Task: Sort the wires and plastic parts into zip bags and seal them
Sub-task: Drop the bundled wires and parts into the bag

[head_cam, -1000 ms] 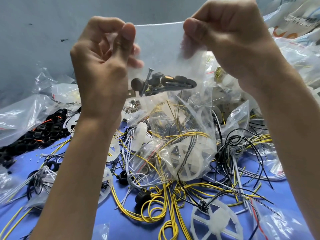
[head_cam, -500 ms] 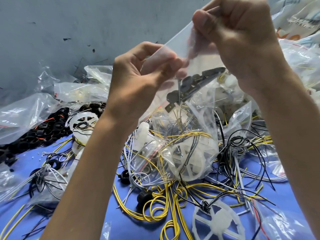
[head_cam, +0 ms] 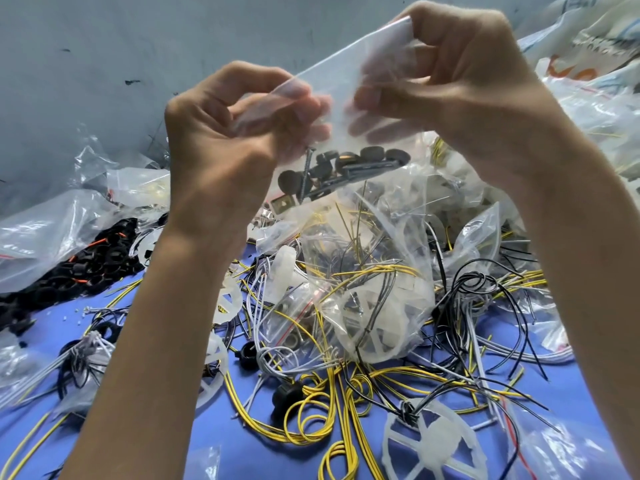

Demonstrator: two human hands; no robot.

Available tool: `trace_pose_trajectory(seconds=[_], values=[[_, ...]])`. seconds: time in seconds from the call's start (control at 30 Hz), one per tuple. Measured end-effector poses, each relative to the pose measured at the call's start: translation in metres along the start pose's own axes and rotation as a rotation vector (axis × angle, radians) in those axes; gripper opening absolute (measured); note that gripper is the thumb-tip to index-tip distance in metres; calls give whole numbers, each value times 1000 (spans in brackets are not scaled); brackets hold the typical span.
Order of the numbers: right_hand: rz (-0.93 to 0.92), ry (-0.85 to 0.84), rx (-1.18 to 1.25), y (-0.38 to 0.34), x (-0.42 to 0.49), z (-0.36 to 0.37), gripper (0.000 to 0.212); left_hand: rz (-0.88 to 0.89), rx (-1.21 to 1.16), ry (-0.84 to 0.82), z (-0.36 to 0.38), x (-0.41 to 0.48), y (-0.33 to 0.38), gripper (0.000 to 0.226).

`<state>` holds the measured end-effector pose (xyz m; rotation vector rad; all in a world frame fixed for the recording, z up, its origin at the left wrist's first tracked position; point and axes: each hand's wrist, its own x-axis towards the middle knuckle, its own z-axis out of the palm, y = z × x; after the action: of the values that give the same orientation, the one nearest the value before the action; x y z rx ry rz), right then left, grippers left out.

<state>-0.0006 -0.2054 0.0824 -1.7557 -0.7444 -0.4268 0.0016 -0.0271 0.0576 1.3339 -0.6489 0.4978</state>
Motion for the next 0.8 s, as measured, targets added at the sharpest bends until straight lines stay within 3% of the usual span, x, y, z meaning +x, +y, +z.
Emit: trace_pose_trajectory(seconds=[0.17, 0.27, 0.4, 0.6, 0.8], values=[[47, -76, 18, 2, 0, 0, 22, 15, 40, 30, 1, -1, 3, 15], [35, -84, 44, 2, 0, 3, 12, -10, 41, 59, 2, -1, 5, 15], [-61, 25, 23, 1, 2, 3, 12, -143, -24, -27, -1, 0, 4, 17], [-54, 199, -27, -1, 3, 3, 19, -291, 64, -259, -1, -2, -2, 20], [-1, 220, 0, -1, 4, 6, 15, -241, 22, -218, 1, -2, -1, 26]])
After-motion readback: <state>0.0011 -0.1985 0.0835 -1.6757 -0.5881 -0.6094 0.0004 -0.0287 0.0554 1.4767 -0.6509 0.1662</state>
